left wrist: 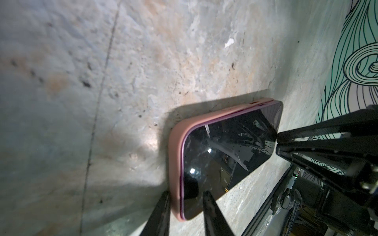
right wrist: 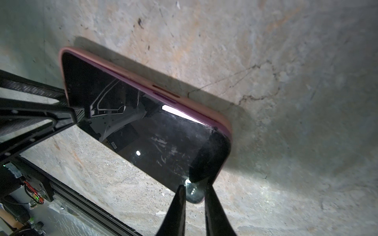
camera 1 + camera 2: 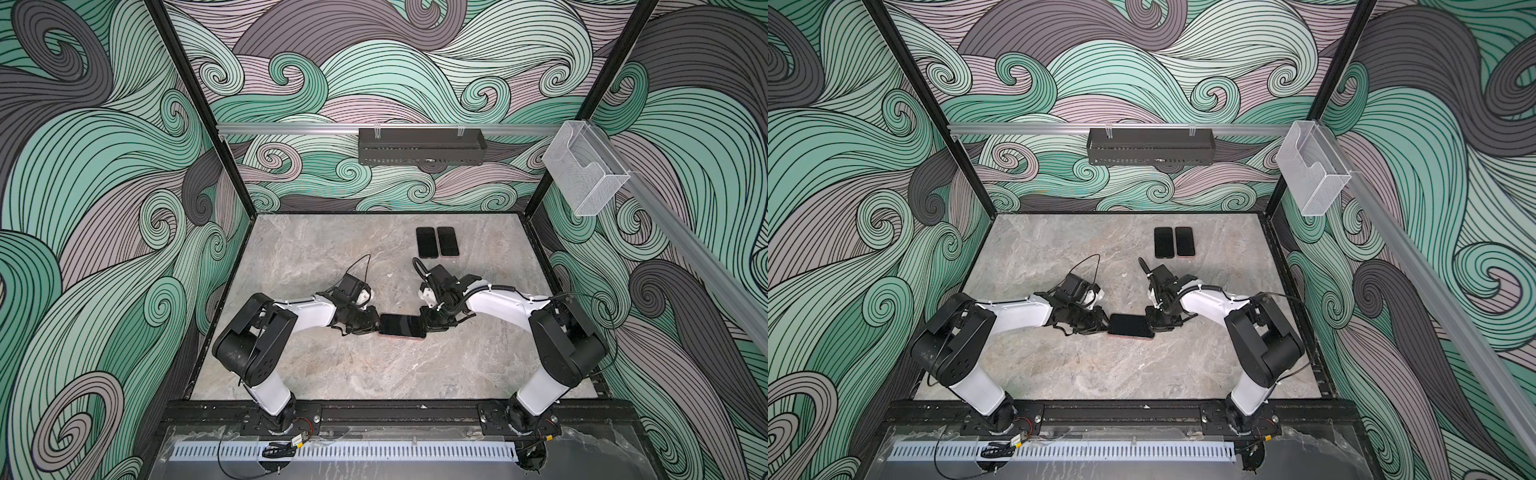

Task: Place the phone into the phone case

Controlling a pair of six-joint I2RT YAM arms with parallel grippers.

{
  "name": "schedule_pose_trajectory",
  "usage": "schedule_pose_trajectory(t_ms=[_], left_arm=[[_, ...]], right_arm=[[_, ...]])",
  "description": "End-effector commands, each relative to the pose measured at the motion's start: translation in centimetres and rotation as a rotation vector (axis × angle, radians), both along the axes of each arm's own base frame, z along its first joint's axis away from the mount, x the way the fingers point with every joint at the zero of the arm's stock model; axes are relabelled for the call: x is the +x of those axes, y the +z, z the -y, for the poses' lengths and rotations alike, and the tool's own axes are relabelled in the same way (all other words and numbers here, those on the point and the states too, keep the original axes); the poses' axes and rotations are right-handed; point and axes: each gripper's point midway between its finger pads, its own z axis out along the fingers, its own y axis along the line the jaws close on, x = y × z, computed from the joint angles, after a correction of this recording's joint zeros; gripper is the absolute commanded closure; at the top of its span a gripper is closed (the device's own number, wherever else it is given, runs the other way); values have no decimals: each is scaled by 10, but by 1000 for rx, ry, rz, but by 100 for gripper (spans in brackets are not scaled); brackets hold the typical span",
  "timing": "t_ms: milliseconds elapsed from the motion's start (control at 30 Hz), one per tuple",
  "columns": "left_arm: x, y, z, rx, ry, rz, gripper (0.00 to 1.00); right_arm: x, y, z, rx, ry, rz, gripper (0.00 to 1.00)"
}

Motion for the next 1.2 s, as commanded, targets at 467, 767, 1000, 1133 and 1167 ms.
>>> schedule_pose_trajectory(t_ms=[467, 767, 1000, 1133, 1167], left_arm=[[-12, -3, 0, -16, -7, -23, 73], [-11, -6, 0, -10, -9, -27, 73], [-11, -4, 0, -10, -10, -22, 73], [-11, -4, 1, -14, -10, -23, 73], [-11, -4, 1, -14, -10, -24, 73]], right_arm=[[-3, -3, 30, -161, -40, 43, 73], [-7, -10, 27, -151, -34, 19, 72], [-6, -15, 11, -76, -25, -4, 74], [-6, -17, 4, -44, -20, -21, 75], [-6, -18, 3, -39, -18, -24, 75]])
